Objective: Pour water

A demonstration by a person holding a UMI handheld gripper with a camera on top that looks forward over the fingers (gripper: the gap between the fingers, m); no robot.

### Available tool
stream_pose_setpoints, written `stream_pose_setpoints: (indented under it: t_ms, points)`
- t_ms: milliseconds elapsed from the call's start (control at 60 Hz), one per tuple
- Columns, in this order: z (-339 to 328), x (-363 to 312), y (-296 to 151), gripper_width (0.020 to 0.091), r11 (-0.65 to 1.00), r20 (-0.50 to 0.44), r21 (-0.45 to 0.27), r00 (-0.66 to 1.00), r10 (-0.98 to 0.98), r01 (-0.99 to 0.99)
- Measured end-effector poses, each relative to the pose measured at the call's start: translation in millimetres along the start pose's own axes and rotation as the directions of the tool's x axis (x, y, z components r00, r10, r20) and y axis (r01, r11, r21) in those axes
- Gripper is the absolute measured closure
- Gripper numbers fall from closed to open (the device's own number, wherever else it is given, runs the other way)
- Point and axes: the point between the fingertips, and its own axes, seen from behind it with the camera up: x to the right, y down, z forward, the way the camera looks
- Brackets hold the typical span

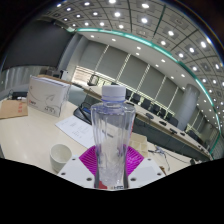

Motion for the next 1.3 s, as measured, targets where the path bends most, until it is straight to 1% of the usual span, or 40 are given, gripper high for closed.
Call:
stream_pose_setpoints:
  t_ms: [67,83,167,267,433,467,517,600,683,733,750,767,817,850,867,883,933,983,1050,1167,1300]
  points:
    - [5,-5,18,0.0778,0.994,0.064,0.002,0.992,0.113,-0.113]
    - [16,-22,24,0.0778,0.990,0.073,0.002,0.988,0.138,-0.138]
    - [14,-17,49,0.0779,0.978,0.118,-0.014,0.971,0.207,-0.207]
    - [28,-24,77,0.0774,0.969,0.138,-0.016,0.960,0.245,-0.245]
    - [41,-35,115,0.0766,0.939,0.154,-0.059,0.926,0.344,-0.338]
    - [41,-34,113,0.0755,0.932,0.156,-0.028,0.920,0.360,-0.360]
    - [43,-30,113,0.0747,0.928,0.159,-0.018,0.916,0.369,-0.371]
    - [41,-30,115,0.0705,0.925,0.160,-0.010,0.912,0.377,-0.380]
    - [41,-29,115,0.0616,0.924,0.155,-0.010,0.913,0.378,-0.381]
    - [41,-27,117,0.0566,0.923,0.140,-0.028,0.913,0.383,-0.383]
    - [41,-27,118,0.0523,0.922,0.134,-0.039,0.913,0.386,-0.384]
    - [41,-27,120,0.0461,0.921,0.129,-0.051,0.912,0.389,-0.386]
    - [37,-28,121,0.0228,0.916,0.122,-0.083,0.909,0.399,-0.392]
    - [34,-26,120,0.0279,0.912,0.107,-0.100,0.907,0.407,-0.398]
    - [31,-25,120,0.0282,0.910,0.099,-0.106,0.906,0.411,-0.401]
    - [29,-25,118,0.0278,0.908,0.089,-0.112,0.906,0.415,-0.405]
    - [19,-23,113,0.0237,0.902,0.062,-0.131,0.904,0.422,-0.412]
    - [6,-20,106,0.0249,0.895,0.027,-0.154,0.903,0.428,-0.420]
    - [-19,-23,95,0.0247,0.882,-0.038,-0.194,0.901,0.432,-0.430]
    - [-76,-37,70,0.0248,0.861,-0.116,-0.261,0.900,0.420,-0.436]
    - [-148,-66,33,0.0246,0.861,-0.180,-0.287,0.906,0.383,-0.421]
